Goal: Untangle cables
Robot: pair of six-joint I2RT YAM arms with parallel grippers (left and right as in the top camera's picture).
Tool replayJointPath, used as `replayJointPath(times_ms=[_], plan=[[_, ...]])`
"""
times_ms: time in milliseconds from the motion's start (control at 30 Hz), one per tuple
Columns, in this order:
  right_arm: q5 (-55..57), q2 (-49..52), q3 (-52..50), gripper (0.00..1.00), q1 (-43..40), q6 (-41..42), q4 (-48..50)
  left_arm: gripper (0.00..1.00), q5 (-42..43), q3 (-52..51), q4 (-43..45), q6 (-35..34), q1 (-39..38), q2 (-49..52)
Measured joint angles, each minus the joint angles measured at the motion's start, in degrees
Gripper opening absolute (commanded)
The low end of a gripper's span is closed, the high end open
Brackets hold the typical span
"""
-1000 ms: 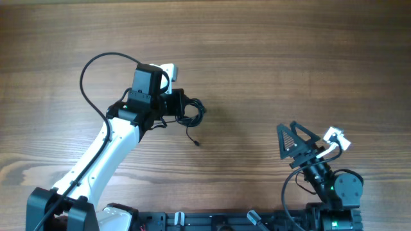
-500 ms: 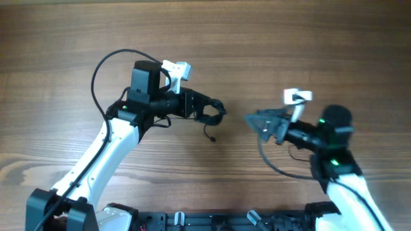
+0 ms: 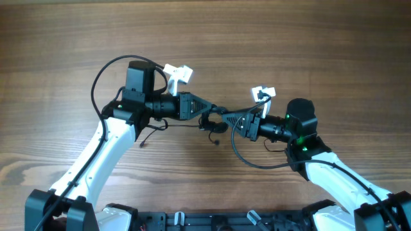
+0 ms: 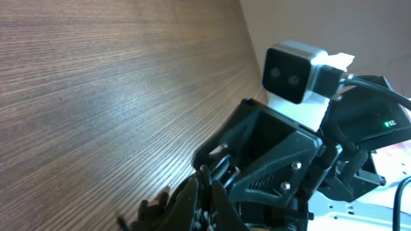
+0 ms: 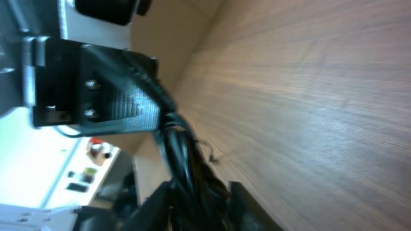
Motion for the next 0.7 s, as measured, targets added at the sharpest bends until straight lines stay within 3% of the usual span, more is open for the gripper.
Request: replayJointPath(times_ms=[100, 233, 367, 433, 600, 700], plan=[[-1.9, 0.0, 0.0, 0.05, 0.37, 0.68, 0.07, 0.07, 0.04, 0.0, 0.26, 0.0, 0.0, 0.02], [-2.03, 0.0, 0.0, 0.05, 0.35, 6.25, -0.33, 0.44, 0.2, 0.0, 0.83, -0.57, 0.0, 0.02], [-1.05, 0.11, 0.0, 0.05, 0.35, 13.42, -0.39, 0.53, 0.98, -0.02, 3.3, -1.81, 1.73, 0.0], [0.33, 0.11, 0.0, 0.04, 0.35, 16.06, -0.39, 0.66, 1.16, -0.02, 3.41, -4.04, 4.96, 0.0], [7.58, 0.17, 0.0, 0.05, 0.35, 27.36, -0.37, 0.71, 1.51, -0.09, -7.06, -6.8, 15.5, -1.53], [9.55, 0.2, 0.0, 0.04, 0.35, 30.88, -0.31, 0.72, 1.44, -0.09, -16.76, -2.49, 18.56, -7.26]])
